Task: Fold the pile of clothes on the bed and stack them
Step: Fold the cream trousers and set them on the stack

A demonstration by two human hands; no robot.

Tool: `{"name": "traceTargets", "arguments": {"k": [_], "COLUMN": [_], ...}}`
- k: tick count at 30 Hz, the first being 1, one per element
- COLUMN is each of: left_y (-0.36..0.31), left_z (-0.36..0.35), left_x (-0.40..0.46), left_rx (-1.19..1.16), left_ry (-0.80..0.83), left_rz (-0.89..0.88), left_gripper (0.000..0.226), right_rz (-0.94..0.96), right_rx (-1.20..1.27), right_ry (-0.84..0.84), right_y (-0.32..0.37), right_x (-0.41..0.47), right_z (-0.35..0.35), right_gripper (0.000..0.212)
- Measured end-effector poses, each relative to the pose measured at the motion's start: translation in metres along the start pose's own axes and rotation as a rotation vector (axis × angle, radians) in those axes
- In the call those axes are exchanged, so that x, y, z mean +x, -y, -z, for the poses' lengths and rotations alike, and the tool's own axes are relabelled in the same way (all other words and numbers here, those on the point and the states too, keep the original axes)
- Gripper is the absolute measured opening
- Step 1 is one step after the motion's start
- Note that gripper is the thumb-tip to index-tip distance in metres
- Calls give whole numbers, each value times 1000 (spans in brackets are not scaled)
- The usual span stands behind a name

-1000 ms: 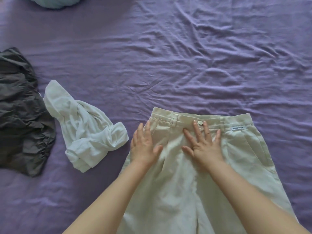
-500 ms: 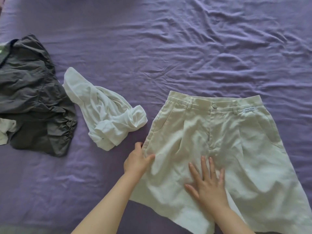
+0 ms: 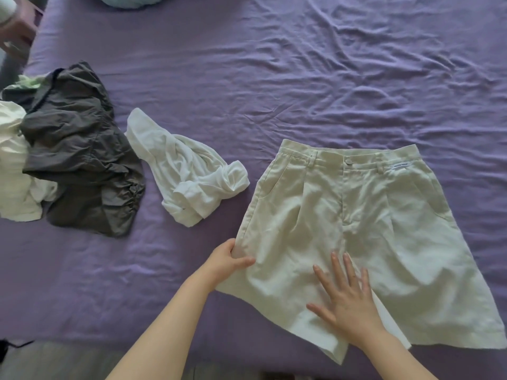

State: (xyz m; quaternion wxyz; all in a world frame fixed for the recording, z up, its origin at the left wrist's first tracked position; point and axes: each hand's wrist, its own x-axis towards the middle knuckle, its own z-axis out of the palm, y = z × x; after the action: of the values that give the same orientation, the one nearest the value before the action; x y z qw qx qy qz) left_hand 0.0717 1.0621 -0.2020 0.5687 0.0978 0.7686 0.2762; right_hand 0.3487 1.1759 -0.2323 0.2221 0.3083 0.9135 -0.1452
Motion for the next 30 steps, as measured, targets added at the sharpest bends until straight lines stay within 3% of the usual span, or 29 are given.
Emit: {"name": "traceTargets", "arguments": {"k": [4, 7, 9, 13, 15, 18, 21, 25, 30], "left_y": [16, 1, -20, -68, -87, -106, -114, -127, -171], "left_z": [-8, -22, -41, -82, -102, -122, -134, -142, -145], "left_x": [-20, -44, -65, -92, -98, -102, -96, -64, -17], "left_rx": [116, 21, -145, -240, -328, -396, -343, -283, -272], "left_ry": [-170, -274, -249, -105, -11, 113, 177, -74, -280], "left_rz": [-2, -122, -212, -307, -300, -261, -226, -180, -57], "left_gripper": [21, 17, 20, 21, 19, 20, 26, 32, 72], "right_rz": [92, 50, -18, 6, 32, 23, -40, -116, -141], "right_rx": [-83, -82, 204, 1224, 1450, 1224, 1226, 1361, 1449], "right_ry": [55, 144, 139, 30, -2, -253, -467, -473, -475], "right_y": [-17, -10, 4, 33, 41, 34, 12, -17, -41], "right_x": [-9, -10, -12, -28, -43, -56, -65, -75, -85], "right_z": [-11, 2, 20, 88, 112, 117, 113, 107, 96], "right_gripper": [79, 74, 75, 74, 86, 90, 60, 55, 45]}}
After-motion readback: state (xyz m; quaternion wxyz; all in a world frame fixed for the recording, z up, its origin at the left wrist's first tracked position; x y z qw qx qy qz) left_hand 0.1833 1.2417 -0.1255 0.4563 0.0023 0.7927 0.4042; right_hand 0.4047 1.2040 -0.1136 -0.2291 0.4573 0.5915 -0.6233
